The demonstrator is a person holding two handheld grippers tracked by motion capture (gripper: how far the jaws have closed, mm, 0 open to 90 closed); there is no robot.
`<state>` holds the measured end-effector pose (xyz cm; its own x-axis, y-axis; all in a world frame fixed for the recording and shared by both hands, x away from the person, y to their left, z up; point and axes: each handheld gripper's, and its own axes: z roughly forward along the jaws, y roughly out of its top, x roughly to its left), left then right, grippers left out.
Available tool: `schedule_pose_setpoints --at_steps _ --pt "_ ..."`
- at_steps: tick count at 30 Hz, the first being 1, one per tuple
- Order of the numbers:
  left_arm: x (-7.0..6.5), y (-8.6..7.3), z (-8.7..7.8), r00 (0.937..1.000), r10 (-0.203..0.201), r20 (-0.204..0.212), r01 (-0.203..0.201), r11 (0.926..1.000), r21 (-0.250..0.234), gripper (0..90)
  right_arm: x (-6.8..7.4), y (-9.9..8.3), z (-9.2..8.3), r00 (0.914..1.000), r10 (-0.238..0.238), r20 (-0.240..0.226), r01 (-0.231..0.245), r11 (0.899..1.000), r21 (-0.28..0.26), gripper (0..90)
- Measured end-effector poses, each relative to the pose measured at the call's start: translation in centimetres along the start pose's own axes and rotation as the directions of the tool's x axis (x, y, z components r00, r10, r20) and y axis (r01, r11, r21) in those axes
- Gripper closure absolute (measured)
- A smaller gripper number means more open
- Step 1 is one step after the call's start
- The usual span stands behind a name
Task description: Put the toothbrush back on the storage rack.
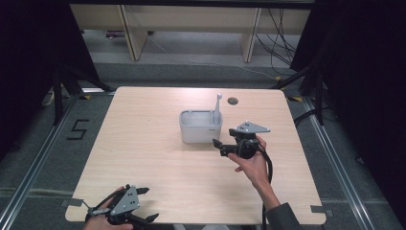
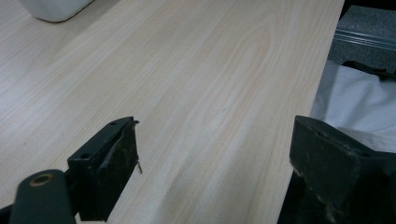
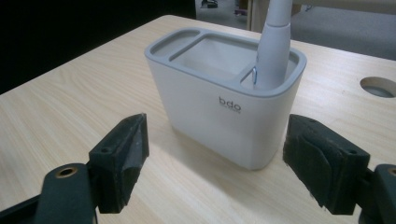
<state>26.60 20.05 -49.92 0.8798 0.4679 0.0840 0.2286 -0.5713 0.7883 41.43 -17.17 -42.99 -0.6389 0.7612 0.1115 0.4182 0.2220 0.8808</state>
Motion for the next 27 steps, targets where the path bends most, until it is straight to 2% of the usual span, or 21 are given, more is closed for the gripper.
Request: schedule_pose_setpoints --at_steps 1,2,3,4,5,6,9,10,11,12,13,16,20,21,24,25,26,27 --pt "0.0 0.0 0.0 1.0000 0.000 -0.004 0.000 1.0000 -0.001 14.7 0.1 -0.1 0.0 0.9999 0.013 -0.001 -0.013 1.000 0.001 22.8" --pt "0.1 0.0 -0.1 0.9999 0.011 -0.001 -0.011 0.9999 0.011 14.7 -0.1 -0.2 -0.1 0.9999 -0.014 -0.006 0.014 1.000 0.003 22.8" --pt "0.1 0.0 0.0 0.9999 0.010 -0.002 -0.010 0.9999 0.009 14.7 0.2 -0.4 -0.2 0.9999 0.012 0.002 -0.012 1.000 0.005 22.7" --pt "0.1 0.0 -0.1 1.0000 0.007 -0.002 -0.007 0.9999 0.015 14.7 0.1 -0.6 -0.4 1.0000 0.001 -0.006 -0.001 1.000 0.017 22.6" --pt "0.1 0.0 0.0 1.0000 0.009 -0.002 -0.009 0.9999 0.009 14.7 0.0 -0.7 -0.3 0.9998 -0.020 0.005 0.020 1.000 0.012 22.4" --pt "0.1 0.0 0.0 0.9999 0.011 -0.001 -0.011 0.9999 0.010 14.7 0.1 -0.9 -0.4 0.9999 0.010 -0.004 -0.010 1.000 0.010 22.4" --pt "0.1 0.0 0.0 1.0000 0.007 0.000 -0.007 0.9999 0.014 14.7 0.0 -1.3 -0.6 0.9997 -0.025 0.006 0.025 1.000 0.019 22.3" --pt "0.1 0.0 0.0 1.0000 0.005 -0.002 -0.005 0.9999 0.014 14.7 0.1 -1.4 -0.5 1.0000 -0.003 -0.005 0.003 1.000 0.016 22.3" --pt "0.0 0.0 -0.1 1.0000 0.007 -0.004 -0.007 0.9999 0.013 14.7 0.1 -1.6 -0.6 1.0000 -0.006 0.004 0.006 1.000 0.026 22.2" --pt "0.1 0.0 0.0 0.9999 0.010 -0.001 -0.010 0.9999 0.010 14.7 0.2 -1.8 -0.7 0.9999 0.012 0.002 -0.012 0.999 0.034 22.1" --pt "0.0 0.0 -0.1 1.0000 0.008 -0.001 -0.008 0.9999 0.012 14.7 0.1 -1.9 -0.8 1.0000 -0.006 -0.002 0.006 0.999 0.043 22.0" --pt "0.1 0.0 0.0 1.0000 0.009 -0.002 -0.009 0.9999 0.011 14.7 0.1 -2.6 -1.0 0.9999 -0.001 0.016 0.001 0.999 0.042 22.0" --pt "0.1 0.0 0.0 1.0000 0.009 -0.002 -0.009 0.9999 0.010 14.7 0.0 -3.3 -1.2 1.0000 0.008 -0.002 -0.008 0.998 0.055 21.8" --pt "0.0 0.0 0.0 1.0000 0.005 -0.004 -0.005 0.9999 0.011 14.7 0.0 -3.4 -1.3 0.9999 -0.006 0.016 0.005 0.998 0.056 21.8" --pt "0.1 0.0 0.0 1.0000 0.010 -0.003 -0.009 0.9999 0.010 14.7 0.1 -3.7 -1.6 1.0000 0.003 -0.002 -0.003 0.998 0.056 21.7" --pt "0.1 0.0 -0.1 1.0000 0.006 -0.004 -0.006 0.9999 0.014 14.7 0.2 -3.8 -1.6 0.9999 0.011 0.007 -0.011 0.998 0.055 21.7" --pt "0.1 0.0 -0.1 1.0000 0.007 -0.005 -0.007 0.9999 0.013 14.7 0.1 -3.9 -1.7 1.0000 -0.004 0.006 0.004 0.998 0.060 21.6" --pt "0.1 0.0 0.0 1.0000 0.009 -0.004 -0.009 0.9999 0.009 14.7 0.4 -4.0 -1.9 0.9996 0.027 0.007 -0.027 0.997 0.073 21.5"
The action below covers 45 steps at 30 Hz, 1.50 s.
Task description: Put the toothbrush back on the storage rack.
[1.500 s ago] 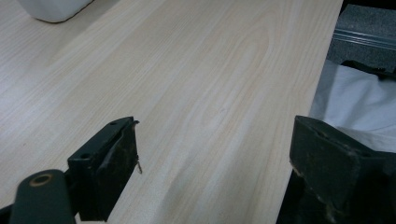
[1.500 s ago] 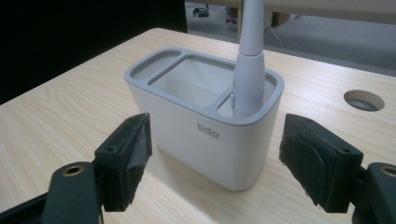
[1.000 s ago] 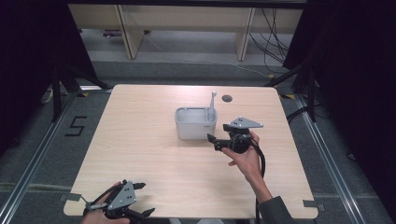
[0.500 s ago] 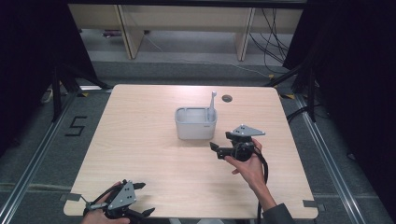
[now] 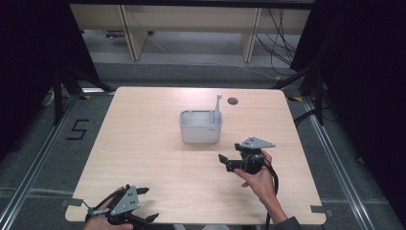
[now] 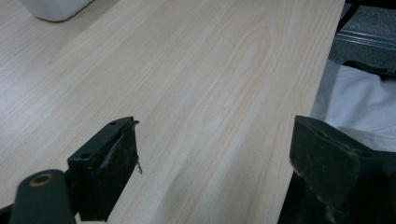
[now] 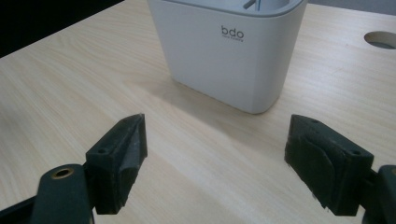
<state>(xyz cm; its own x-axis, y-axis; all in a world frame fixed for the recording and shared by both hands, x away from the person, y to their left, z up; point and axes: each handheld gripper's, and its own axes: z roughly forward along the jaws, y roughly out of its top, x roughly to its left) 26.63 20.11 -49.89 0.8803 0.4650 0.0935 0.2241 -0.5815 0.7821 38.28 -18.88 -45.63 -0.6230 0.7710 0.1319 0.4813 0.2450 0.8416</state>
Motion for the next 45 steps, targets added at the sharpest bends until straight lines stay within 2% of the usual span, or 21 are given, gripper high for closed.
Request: schedule_pose_setpoints --at_steps 1,3,6,9,11,14,16,19,22,23,24,26,30,31,32,35,36,38,39,44,45 --pt "0.0 0.0 0.0 1.0000 0.001 0.001 -0.001 1.0000 0.001 14.7 -0.1 -0.1 0.1 0.9994 -0.033 0.007 0.033 0.999 -0.016 21.5" --pt "0.0 0.0 0.0 1.0000 0.000 0.001 0.000 1.0000 0.001 14.7 0.2 -0.4 0.0 0.9999 -0.014 -0.003 0.014 1.000 0.003 21.1" --pt "0.0 0.0 0.0 1.0000 0.001 0.000 -0.001 1.0000 0.001 14.7 0.3 -0.6 -0.1 0.9990 -0.043 -0.013 0.043 0.999 0.002 21.3" --pt "0.0 0.0 0.0 1.0000 0.001 -0.001 -0.001 1.0000 0.001 14.7 0.8 -0.9 -0.1 0.9995 -0.016 -0.027 0.017 1.000 0.011 21.4" --pt "0.0 0.0 0.0 1.0000 0.000 -0.004 0.000 1.0000 -0.003 14.7 0.7 -1.1 -0.1 0.9985 -0.051 -0.020 0.051 0.999 0.010 21.3" --pt "0.0 0.0 0.0 1.0000 -0.003 0.000 0.003 1.0000 -0.003 14.7 1.2 -1.4 -0.4 0.9994 -0.019 -0.029 0.020 0.999 0.033 21.3" --pt "-0.1 0.0 0.0 1.0000 -0.002 -0.004 0.002 1.0000 -0.005 14.7 1.0 -1.6 -0.4 0.9982 -0.055 -0.024 0.055 0.998 0.020 21.2" --pt "0.0 0.0 0.0 1.0000 0.001 0.000 -0.001 1.0000 0.002 14.7 1.6 -1.8 -0.7 0.9994 -0.023 -0.025 0.024 0.999 0.045 21.1" --pt "0.0 0.0 0.0 1.0000 0.003 0.000 -0.003 1.0000 0.002 14.7 1.5 -2.1 -0.5 0.9970 -0.059 -0.051 0.061 0.998 0.035 21.0" --pt "0.0 0.0 0.0 1.0000 0.002 0.001 -0.002 1.0000 0.001 14.7 1.9 -2.3 -0.6 0.9989 -0.026 -0.040 0.027 0.999 0.037 21.0" --pt "0.0 0.0 0.0 1.0000 0.002 0.000 -0.002 1.0000 0.001 14.7 1.7 -2.3 -0.6 0.9977 -0.057 -0.037 0.059 0.998 0.038 21.0" --pt "0.0 0.0 0.0 1.0000 0.001 -0.001 -0.001 1.0000 0.001 14.7 2.0 -2.5 -0.8 0.9986 -0.027 -0.046 0.029 0.998 0.054 21.0" --pt "0.0 0.0 0.0 1.0000 0.002 0.001 -0.002 1.0000 0.003 14.7 2.1 -2.8 -0.9 0.9981 -0.027 -0.055 0.030 0.998 0.048 20.9" --pt "0.0 0.0 0.0 1.0000 0.002 0.001 -0.002 1.0000 0.002 14.7 1.9 -2.8 -0.8 0.9968 -0.051 -0.061 0.054 0.998 0.045 20.8" --pt "0.0 0.0 0.0 1.0000 0.002 0.000 -0.002 1.0000 0.001 14.7 2.3 -3.0 -1.0 0.9985 -0.012 -0.053 0.015 0.998 0.055 20.7" --pt "0.0 0.0 0.0 1.0000 0.002 0.000 -0.002 1.0000 0.002 14.7 2.1 -3.1 -1.1 0.9973 -0.054 -0.049 0.056 0.997 0.052 20.0" --pt "0.0 0.0 0.0 1.0000 0.001 -0.001 -0.001 1.0000 0.001 14.7 2.3 -3.2 -1.1 0.9978 -0.024 -0.061 0.027 0.998 0.054 19.3" --pt "0.0 0.0 0.0 1.0000 0.002 0.001 -0.002 1.0000 0.001 14.7 2.1 -3.3 -1.3 0.9968 -0.059 -0.054 0.062 0.997 0.054 18.6" --pt "0.0 0.0 0.0 1.0000 0.002 0.001 -0.002 1.0000 0.001 14.7 2.3 -3.4 -1.4 0.9981 -0.024 -0.056 0.028 0.998 0.065 18.0" --pt "0.0 0.0 0.0 1.0000 0.002 0.000 -0.002 1.0000 0.000 14.7 2.1 -3.8 -1.7 0.9981 -0.044 -0.043 0.047 0.997 0.062 16.5" --pt "0.0 0.0 0.0 1.0000 0.002 0.001 -0.002 1.0000 0.002 14.7 2.4 -3.9 -1.8 0.9984 0.004 -0.057 0.001 0.997 0.073 16.3"
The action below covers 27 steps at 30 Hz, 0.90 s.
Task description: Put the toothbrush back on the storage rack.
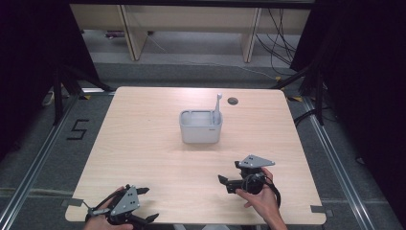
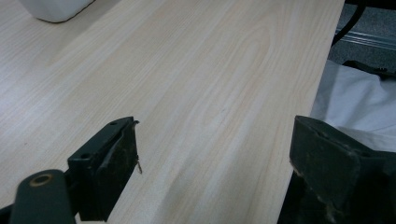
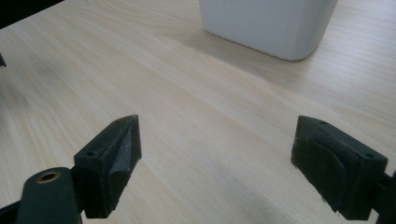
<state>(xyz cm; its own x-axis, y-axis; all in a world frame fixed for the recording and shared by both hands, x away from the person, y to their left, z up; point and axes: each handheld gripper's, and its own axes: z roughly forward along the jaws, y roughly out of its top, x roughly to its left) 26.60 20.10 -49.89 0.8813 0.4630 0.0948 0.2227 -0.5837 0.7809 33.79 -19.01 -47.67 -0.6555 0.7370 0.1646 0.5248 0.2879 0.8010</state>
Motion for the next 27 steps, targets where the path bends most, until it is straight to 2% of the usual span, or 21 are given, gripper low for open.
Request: schedule_pose_setpoints --at_steps 2,4,5,7,10,12,13,14,16,17,19,20,22,24,25,26,27 --pt "0.0 0.0 0.0 1.0000 -0.001 -0.002 0.001 1.0000 -0.001 14.7 -0.3 0.0 -0.1 0.9988 -0.046 0.016 0.046 0.999 -0.004 16.3" --pt "0.0 0.0 0.0 1.0000 0.000 -0.002 0.000 1.0000 -0.002 14.7 -0.3 -0.2 -0.2 0.9988 -0.046 0.013 0.046 0.999 -0.012 16.3" --pt "0.0 0.0 0.0 1.0000 0.000 -0.001 0.000 1.0000 0.000 14.7 -0.1 -0.3 -0.3 0.9999 -0.015 0.007 0.015 1.000 -0.001 16.3" --pt "0.0 0.0 0.0 1.0000 0.000 -0.002 0.000 1.0000 0.000 14.7 -0.4 -0.4 -0.5 0.9984 -0.055 0.018 0.055 0.999 -0.001 16.3" --pt "0.0 0.0 0.0 1.0000 0.000 -0.001 0.000 1.0000 -0.001 14.7 -0.1 -0.8 -0.7 0.9998 -0.015 0.012 0.015 1.000 0.004 16.3" --pt "0.0 0.0 0.0 1.0000 -0.001 -0.002 0.001 1.0000 -0.001 14.7 -0.3 -0.9 -1.0 0.9989 -0.042 0.020 0.042 0.999 0.008 16.3" --pt "0.0 0.0 0.0 1.0000 -0.002 -0.005 0.002 1.0000 -0.005 14.7 -0.1 -1.0 -1.0 0.9996 -0.025 0.012 0.025 1.000 0.014 16.3" --pt "0.0 0.0 0.0 1.0000 -0.001 -0.007 0.001 1.0000 -0.005 14.7 -0.3 -1.2 -1.1 0.9987 -0.048 0.013 0.048 0.999 0.007 16.3" --pt "-0.1 0.0 0.0 1.0000 -0.004 -0.006 0.004 1.0000 -0.005 14.7 0.0 -1.5 -1.2 0.9999 -0.006 0.013 0.006 1.000 0.016 16.1" --pt "0.0 0.0 0.0 1.0000 0.001 -0.002 -0.001 1.0000 -0.001 14.7 -0.2 -1.5 -1.3 0.9990 -0.042 0.014 0.042 0.999 0.019 16.1" --pt "0.0 0.0 0.0 1.0000 -0.002 -0.008 0.002 1.0000 -0.006 14.7 -0.2 -1.8 -1.4 0.9990 -0.043 0.009 0.043 0.999 0.024 16.0" --pt "0.0 0.0 0.0 1.0000 -0.001 -0.006 0.001 1.0000 -0.006 14.7 0.1 -1.9 -1.6 0.9995 -0.024 0.021 0.023 0.999 0.031 16.0" --pt "0.0 0.0 0.0 1.0000 0.001 -0.004 -0.001 1.0000 -0.001 14.7 0.0 -2.1 -1.8 0.9985 -0.052 0.017 0.051 0.998 0.039 16.0" --pt "0.0 0.0 0.0 1.0000 0.000 -0.007 0.000 1.0000 -0.005 14.7 0.0 -2.3 -2.0 0.9978 -0.060 0.029 0.058 0.998 0.039 16.0" --pt "0.1 0.0 -0.1 0.9999 0.013 -0.006 -0.013 0.9999 0.007 14.7 0.0 -2.3 -2.1 0.9980 -0.058 0.025 0.057 0.998 0.042 16.0" --pt "0.0 0.0 -0.1 0.9999 0.010 -0.007 -0.010 0.9999 0.006 14.7 0.2 -2.5 -2.2 0.9991 -0.035 0.024 0.034 0.998 0.047 16.0" --pt "0.0 0.0 -0.1 0.9999 0.010 -0.010 -0.010 0.9999 0.004 14.7 0.2 -2.6 -2.3 0.9991 -0.032 0.027 0.031 0.998 0.053 16.0"
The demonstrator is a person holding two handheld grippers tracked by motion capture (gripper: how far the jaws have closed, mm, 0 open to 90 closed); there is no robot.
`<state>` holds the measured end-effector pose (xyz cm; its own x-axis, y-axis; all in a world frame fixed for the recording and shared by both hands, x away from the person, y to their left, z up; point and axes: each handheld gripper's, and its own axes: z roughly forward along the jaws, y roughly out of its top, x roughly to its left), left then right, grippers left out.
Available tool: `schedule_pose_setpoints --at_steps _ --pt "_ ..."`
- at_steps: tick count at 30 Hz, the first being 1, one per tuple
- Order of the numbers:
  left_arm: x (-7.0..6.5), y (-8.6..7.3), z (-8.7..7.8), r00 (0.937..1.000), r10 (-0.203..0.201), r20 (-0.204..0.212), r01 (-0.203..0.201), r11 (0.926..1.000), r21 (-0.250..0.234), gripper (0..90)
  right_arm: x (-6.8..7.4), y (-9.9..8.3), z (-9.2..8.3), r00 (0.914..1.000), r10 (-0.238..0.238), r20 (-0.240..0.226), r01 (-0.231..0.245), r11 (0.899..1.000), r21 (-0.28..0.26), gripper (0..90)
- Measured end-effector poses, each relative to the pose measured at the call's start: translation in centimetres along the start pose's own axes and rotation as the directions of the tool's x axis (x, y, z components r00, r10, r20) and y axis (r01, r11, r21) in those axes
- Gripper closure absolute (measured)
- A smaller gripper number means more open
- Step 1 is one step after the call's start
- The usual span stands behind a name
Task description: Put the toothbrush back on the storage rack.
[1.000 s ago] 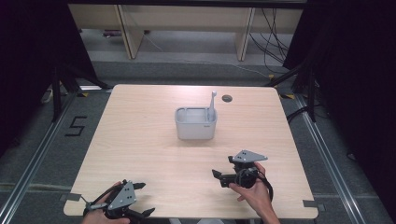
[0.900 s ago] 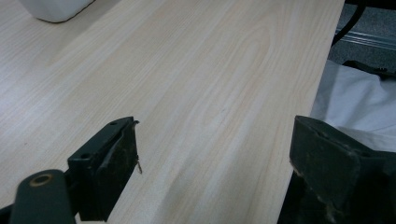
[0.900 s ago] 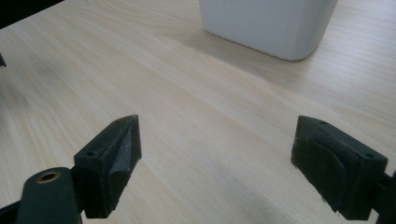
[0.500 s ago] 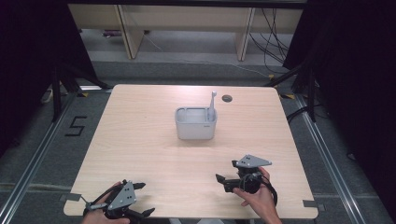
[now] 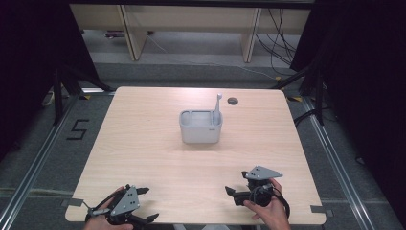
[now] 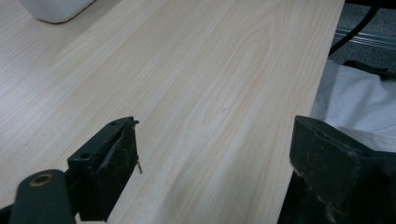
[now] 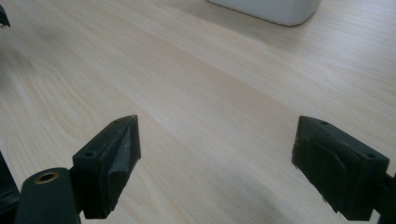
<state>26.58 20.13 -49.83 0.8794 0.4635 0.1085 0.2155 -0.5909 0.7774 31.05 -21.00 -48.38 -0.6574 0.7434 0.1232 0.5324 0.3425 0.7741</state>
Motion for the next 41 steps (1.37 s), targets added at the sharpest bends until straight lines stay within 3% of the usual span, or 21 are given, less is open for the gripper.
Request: schedule_pose_setpoints --at_steps 2,3,4,5,8,9,11,17,19,20,21,22,24,26,27,28,29,30,31,33,41 --pt "0.0 0.0 0.0 1.0000 0.003 -0.005 -0.003 1.0000 -0.001 14.7 -0.2 -0.2 -0.1 0.9996 -0.029 0.005 0.029 1.000 -0.005 16.0" --pt "0.0 0.0 0.0 1.0000 0.003 -0.006 -0.003 1.0000 -0.001 14.7 0.0 -0.3 -0.1 0.9998 0.012 -0.014 -0.012 1.000 0.001 16.0" --pt "0.0 0.0 0.0 1.0000 0.001 -0.006 -0.001 1.0000 0.000 14.7 -0.2 -0.4 -0.2 0.9999 -0.015 0.004 0.015 1.000 0.006 16.0" --pt "0.0 0.0 0.0 1.0000 0.002 -0.004 -0.002 1.0000 0.002 14.7 -0.1 -0.5 -0.3 1.0000 0.003 0.002 -0.003 1.000 0.013 16.0" --pt "0.1 0.0 -0.1 0.9999 0.011 -0.007 -0.011 0.9999 0.007 14.7 -0.3 -0.7 -0.3 0.9998 -0.018 0.004 0.018 1.000 0.007 16.0" --pt "0.1 0.0 -0.1 0.9999 0.012 -0.007 -0.012 0.9999 0.008 14.7 -0.1 -0.9 -0.4 0.9997 0.021 -0.010 -0.020 1.000 0.018 16.0" --pt "0.1 0.0 -0.1 0.9999 0.013 -0.007 -0.013 0.9999 0.008 14.7 -0.2 -1.0 -0.4 1.0000 -0.002 -0.003 0.002 1.000 0.028 16.0" --pt "0.1 0.0 -0.1 0.9999 0.014 -0.008 -0.014 0.9999 0.008 14.7 -0.2 -1.5 -0.5 0.9999 -0.005 0.011 0.004 0.998 0.068 16.1" --pt "0.1 0.1 -0.1 0.9999 0.014 -0.007 -0.014 0.9999 0.009 14.7 0.0 -1.8 -0.5 0.9997 0.022 0.009 -0.023 0.996 0.088 16.1" --pt "0.0 0.0 -0.1 0.9999 0.013 -0.007 -0.013 0.9999 0.007 14.7 -0.2 -1.9 -0.5 0.9999 -0.002 0.013 0.001 0.996 0.084 16.1" --pt "0.0 0.0 -0.1 0.9999 0.009 -0.007 -0.009 1.0000 0.003 14.7 -0.1 -2.0 -0.6 0.9998 0.017 0.011 -0.018 0.995 0.097 16.1" --pt "0.0 0.0 -0.1 0.9999 0.014 -0.008 -0.014 0.9999 0.008 14.7 -0.2 -2.0 -0.6 0.9999 -0.002 0.015 0.001 0.995 0.095 16.1" --pt "0.1 0.1 -0.1 0.9999 0.015 -0.003 -0.015 0.9998 0.012 14.7 0.1 -2.1 -0.8 0.9994 0.031 0.015 -0.033 0.994 0.107 16.1" --pt "0.0 0.0 -0.1 0.9999 0.014 -0.008 -0.014 0.9999 0.008 14.7 -0.2 -2.1 -0.8 1.0000 -0.005 -0.006 0.006 0.994 0.113 16.1" --pt "0.0 0.0 -0.1 0.9999 0.014 -0.007 -0.014 0.9999 0.009 14.7 -0.1 -2.2 -0.8 0.9996 -0.020 0.021 0.018 0.994 0.103 16.1" --pt "0.0 0.0 0.0 1.0000 0.006 0.001 -0.006 1.0000 0.004 14.7 0.1 -2.2 -0.9 0.9998 0.009 0.019 -0.011 0.994 0.111 16.1" --pt "0.0 0.0 0.0 1.0000 0.007 -0.003 -0.007 1.0000 0.004 14.7 -0.1 -2.2 -0.9 0.9996 -0.018 0.022 0.016 0.995 0.099 16.1" --pt "0.0 0.0 0.0 1.0000 0.002 0.002 -0.002 1.0000 0.004 14.7 0.1 -2.3 -1.0 0.9997 0.012 0.020 -0.014 0.994 0.108 16.1" --pt "0.1 0.0 0.0 0.9998 0.017 -0.012 -0.016 0.9998 0.011 14.7 -0.2 -2.3 -0.9 0.9999 -0.009 0.006 0.008 0.994 0.107 16.1" --pt "0.0 0.1 0.0 1.0000 0.004 0.006 -0.004 1.0000 0.007 14.7 -0.2 -2.3 -1.0 1.0000 0.006 0.007 -0.007 0.994 0.107 16.1" --pt "0.0 0.1 0.0 1.0000 0.004 0.001 -0.004 1.0000 0.005 14.7 -0.2 -2.3 -0.9 0.9998 -0.011 0.016 0.009 0.995 0.104 16.1"
